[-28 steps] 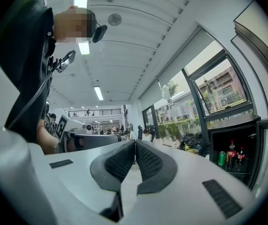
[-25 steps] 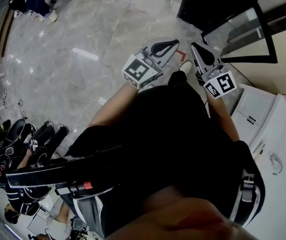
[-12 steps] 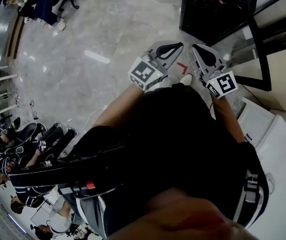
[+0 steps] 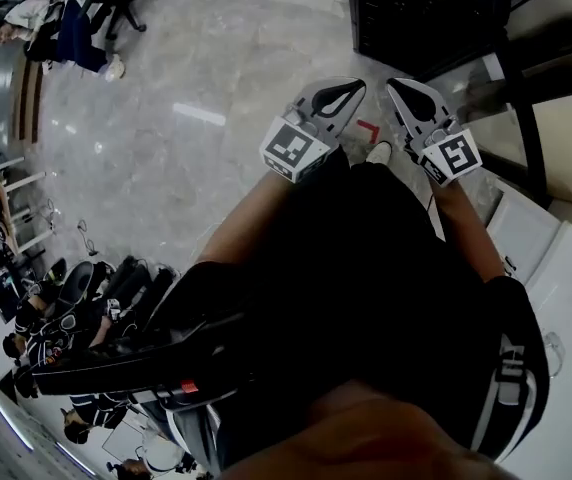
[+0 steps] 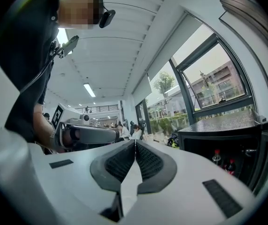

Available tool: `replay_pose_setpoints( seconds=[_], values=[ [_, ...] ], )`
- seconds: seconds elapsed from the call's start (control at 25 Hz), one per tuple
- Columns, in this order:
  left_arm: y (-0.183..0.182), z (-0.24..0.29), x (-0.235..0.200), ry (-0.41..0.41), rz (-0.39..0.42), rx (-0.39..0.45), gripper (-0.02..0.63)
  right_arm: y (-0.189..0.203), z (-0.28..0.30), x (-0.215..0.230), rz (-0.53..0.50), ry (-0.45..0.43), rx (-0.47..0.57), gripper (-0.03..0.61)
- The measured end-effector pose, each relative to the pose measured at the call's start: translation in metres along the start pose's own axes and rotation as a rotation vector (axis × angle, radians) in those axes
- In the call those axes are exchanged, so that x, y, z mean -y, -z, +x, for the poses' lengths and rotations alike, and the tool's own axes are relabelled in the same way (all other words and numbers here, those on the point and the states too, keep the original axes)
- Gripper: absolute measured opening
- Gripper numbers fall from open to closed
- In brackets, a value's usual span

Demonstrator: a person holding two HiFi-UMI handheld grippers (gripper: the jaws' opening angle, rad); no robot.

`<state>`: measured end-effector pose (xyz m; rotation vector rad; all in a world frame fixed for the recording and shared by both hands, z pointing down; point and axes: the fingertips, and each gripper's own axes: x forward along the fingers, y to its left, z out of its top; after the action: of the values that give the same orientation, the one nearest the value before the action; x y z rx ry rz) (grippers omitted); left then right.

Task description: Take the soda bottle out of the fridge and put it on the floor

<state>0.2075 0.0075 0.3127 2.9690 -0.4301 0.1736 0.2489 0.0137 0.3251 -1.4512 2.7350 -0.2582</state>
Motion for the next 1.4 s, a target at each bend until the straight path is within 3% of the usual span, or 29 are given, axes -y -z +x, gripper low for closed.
replay_pose_setpoints(
  seconds=[0.2,0.4,0.52,0.84,1.16,1.4],
  values=[
    [0.011,0.005,-0.056,0.062,-0.01,0.003,0.005,0.018,0.051,0.024,0.018,0.073,-0.032,0.012],
    [0.015,0.023,-0.105,0.158,-0.018,-0.002,0.005,0.039,0.086,0.064,0.067,0.207,-0.071,0.014],
    [0.024,0.033,-0.133,0.194,-0.021,-0.019,0.005,0.051,0.102,0.093,0.046,0.286,-0.1,0.014],
    [0.043,0.08,-0.167,0.169,-0.056,-0.02,0.006,0.098,0.105,0.214,0.048,0.49,-0.162,0.022],
    [0.058,0.114,-0.161,0.076,-0.079,-0.07,0.005,0.166,0.107,0.327,0.107,0.595,-0.275,0.252],
    [0.072,0.131,-0.153,0.024,-0.094,-0.076,0.005,0.191,0.1,0.38,0.126,0.671,-0.283,0.307]
  ],
)
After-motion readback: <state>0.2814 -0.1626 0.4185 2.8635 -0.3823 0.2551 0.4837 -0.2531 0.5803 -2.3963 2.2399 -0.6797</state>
